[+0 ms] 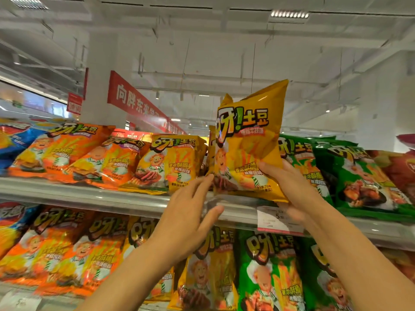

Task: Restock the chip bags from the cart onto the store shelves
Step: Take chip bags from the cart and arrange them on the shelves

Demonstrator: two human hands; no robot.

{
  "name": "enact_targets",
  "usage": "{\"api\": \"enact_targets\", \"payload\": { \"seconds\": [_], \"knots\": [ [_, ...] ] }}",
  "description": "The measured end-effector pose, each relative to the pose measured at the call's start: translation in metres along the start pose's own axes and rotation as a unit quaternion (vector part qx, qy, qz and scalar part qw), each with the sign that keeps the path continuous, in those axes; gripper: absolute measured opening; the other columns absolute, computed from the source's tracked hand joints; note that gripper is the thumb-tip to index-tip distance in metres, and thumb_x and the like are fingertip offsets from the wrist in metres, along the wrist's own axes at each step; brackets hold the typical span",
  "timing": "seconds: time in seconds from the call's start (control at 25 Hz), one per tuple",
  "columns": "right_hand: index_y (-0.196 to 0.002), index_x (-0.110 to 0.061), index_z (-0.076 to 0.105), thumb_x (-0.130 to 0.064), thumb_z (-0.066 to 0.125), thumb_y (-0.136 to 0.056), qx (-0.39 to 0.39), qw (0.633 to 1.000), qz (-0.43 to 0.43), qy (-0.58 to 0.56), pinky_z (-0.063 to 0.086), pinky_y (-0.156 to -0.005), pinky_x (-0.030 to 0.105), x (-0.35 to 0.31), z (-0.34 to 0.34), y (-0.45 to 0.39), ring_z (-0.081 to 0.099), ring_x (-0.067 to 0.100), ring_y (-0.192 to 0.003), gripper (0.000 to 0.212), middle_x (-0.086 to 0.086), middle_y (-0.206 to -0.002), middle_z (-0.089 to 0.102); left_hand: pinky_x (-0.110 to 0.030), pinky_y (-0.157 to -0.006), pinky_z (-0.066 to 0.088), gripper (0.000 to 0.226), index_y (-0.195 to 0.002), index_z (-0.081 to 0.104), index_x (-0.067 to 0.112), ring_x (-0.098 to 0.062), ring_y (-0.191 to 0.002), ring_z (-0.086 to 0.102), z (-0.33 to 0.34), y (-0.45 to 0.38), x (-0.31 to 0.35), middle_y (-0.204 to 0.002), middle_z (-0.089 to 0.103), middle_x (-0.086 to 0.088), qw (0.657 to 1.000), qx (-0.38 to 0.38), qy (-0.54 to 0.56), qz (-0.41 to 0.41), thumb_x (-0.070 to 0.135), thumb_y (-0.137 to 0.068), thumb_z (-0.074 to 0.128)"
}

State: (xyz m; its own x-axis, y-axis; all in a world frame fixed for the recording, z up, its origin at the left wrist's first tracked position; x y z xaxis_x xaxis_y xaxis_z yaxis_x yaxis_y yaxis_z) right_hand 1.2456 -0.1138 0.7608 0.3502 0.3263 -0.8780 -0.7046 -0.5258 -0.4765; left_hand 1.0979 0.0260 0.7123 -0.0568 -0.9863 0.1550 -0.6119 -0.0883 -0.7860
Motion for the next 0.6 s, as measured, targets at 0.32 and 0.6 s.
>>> {"api": "enact_targets", "payload": {
  "seconds": [0.32, 0.6],
  "knots": [
    [-0.14, -0.039, 0.04, -0.078, 0.055, -0.082, 0.058, 0.96, -0.096, 0.258, 0.049, -0.097, 0.038, -0.03, 0.021, -0.013, 0.061, 0.004, -0.105, 0.071, -0.021, -0.117, 0.061, -0.025, -0.119, 0.011, 0.07, -0.158, -0.008, 0.04, -0.006, -0.151, 0.007, 0.0, -0.003, 0.017, -0.167, 0.002, 0.014, 0.996, 0.064, -0.034, 0.046, 0.064, -0.101, 0.025],
    [-0.132, -0.034, 0.044, -0.03, 0.072, -0.093, 0.024, 0.964, -0.026, 0.262, 0.06, -0.078, 0.034, -0.001, 0.022, -0.033, 0.071, 0.018, -0.101, 0.049, -0.004, -0.12, 0.068, -0.024, -0.119, 0.02, 0.066, -0.159, 0.014, 0.038, 0.001, -0.147, 0.017, -0.014, -0.017, 0.003, -0.162, 0.019, 0.015, 0.989, 0.092, 0.114, 0.015, 0.057, -0.099, 0.031]
  ]
}}
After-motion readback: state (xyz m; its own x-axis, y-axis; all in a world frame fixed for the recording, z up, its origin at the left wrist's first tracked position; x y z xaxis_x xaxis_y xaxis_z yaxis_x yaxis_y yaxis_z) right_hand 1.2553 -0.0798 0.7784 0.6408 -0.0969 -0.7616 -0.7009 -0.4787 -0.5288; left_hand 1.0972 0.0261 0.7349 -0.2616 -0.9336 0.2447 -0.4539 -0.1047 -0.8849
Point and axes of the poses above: each hand's wrist, its own y-axis away from the middle knuckle, its own z-axis out of the palm, x = y × z, the point moved 10 cm from there along -y, towards the middle knuckle
